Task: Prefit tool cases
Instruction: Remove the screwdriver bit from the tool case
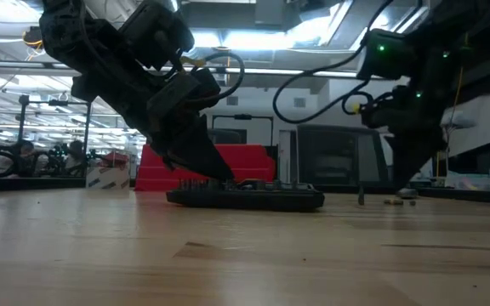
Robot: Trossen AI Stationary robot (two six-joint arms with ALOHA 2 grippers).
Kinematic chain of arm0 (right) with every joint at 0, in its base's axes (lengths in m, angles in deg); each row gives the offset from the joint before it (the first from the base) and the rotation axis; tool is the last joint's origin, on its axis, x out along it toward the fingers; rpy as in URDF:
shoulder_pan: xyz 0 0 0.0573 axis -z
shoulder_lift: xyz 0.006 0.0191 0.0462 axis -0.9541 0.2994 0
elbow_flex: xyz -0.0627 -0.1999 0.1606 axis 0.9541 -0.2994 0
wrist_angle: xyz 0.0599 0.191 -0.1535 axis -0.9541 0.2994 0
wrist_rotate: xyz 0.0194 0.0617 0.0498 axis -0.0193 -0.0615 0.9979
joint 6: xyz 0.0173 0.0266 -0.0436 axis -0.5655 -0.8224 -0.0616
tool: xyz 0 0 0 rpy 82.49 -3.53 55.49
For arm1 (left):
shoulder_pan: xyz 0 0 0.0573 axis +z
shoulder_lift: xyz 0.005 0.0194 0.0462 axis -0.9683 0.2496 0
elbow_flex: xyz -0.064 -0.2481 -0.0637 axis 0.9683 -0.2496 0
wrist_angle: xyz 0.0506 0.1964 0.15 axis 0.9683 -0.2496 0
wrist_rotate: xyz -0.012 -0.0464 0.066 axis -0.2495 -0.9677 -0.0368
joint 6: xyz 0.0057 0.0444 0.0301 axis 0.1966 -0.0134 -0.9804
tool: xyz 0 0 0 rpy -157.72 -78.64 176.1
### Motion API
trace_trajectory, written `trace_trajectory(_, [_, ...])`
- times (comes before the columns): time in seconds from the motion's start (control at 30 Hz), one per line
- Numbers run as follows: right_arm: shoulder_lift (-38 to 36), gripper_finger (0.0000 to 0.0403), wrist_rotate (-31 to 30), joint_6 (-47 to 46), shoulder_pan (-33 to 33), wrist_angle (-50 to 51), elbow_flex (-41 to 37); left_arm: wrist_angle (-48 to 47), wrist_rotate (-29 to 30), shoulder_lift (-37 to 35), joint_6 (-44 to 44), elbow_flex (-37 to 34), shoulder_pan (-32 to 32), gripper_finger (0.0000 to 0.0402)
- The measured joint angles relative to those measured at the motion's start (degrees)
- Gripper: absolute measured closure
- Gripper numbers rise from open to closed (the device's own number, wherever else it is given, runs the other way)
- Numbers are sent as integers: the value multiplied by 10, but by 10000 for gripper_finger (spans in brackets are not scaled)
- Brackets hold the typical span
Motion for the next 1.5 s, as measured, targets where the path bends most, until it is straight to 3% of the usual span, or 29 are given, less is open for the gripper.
trace_trajectory(0.17, [0,375,0,-2,0,4,0,0,0,0,11,0,0,401])
trace_trajectory(0.43, [0,286,0,15,0,4,1,0,0,0,11,0,0,401])
trace_trajectory(0.6, [0,253,67,53,-2,-23,34,1,1,0,11,0,0,401])
trace_trajectory(0.77, [10,260,125,132,-49,-125,86,1,7,0,5,0,0,401])
trace_trajectory(1.03, [125,289,135,269,-132,-128,184,2,15,0,4,0,0,401])
trace_trajectory(1.27, [230,290,134,283,-156,-128,255,1,16,0,6,0,0,401])
trace_trajectory(1.5, [275,290,125,284,-154,-126,278,2,18,0,9,0,-2,402])
